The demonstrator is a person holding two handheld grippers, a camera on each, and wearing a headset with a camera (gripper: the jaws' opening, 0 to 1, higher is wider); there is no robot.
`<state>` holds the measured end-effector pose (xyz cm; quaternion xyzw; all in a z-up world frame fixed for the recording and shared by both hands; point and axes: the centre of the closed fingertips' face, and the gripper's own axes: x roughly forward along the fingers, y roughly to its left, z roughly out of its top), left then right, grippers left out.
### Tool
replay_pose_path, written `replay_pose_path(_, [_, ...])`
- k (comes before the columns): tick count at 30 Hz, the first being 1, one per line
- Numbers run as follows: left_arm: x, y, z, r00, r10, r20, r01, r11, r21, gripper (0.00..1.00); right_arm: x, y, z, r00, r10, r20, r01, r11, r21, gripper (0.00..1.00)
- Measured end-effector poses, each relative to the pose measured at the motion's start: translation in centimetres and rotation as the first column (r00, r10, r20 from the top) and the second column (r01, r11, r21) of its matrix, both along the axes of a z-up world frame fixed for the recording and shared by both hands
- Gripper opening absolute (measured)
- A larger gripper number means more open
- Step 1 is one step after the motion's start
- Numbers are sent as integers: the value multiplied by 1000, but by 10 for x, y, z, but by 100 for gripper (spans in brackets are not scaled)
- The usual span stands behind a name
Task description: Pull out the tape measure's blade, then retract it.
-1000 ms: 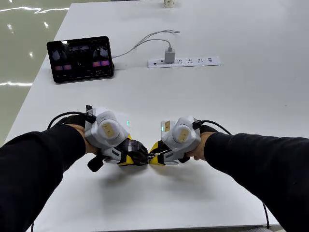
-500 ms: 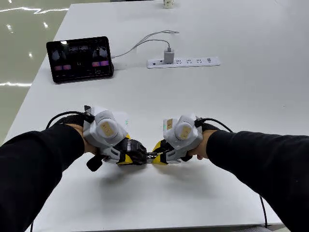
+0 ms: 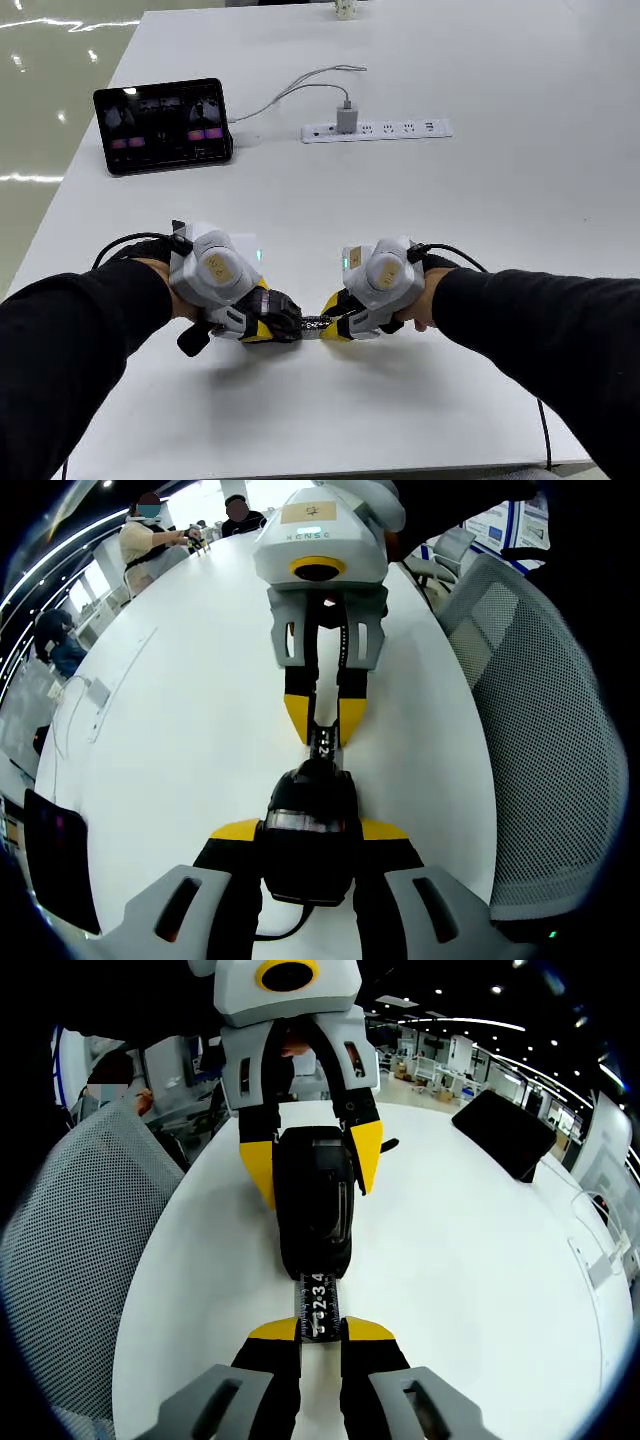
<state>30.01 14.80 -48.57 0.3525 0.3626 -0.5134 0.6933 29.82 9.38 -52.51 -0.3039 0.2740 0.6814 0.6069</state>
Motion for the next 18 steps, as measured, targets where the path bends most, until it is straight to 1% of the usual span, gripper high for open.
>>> replay_pose_path(7, [1,0,0,1000,3,0,-3,1000,-4,29,2,-8,-1,1000,-7,-4,7,1000,-10,11])
replay_pose_path(18, [0,0,0,1000,2,0,-2,1000,-4,29,4,-12,-2,1000,-20,-6,20,1000,-8,11])
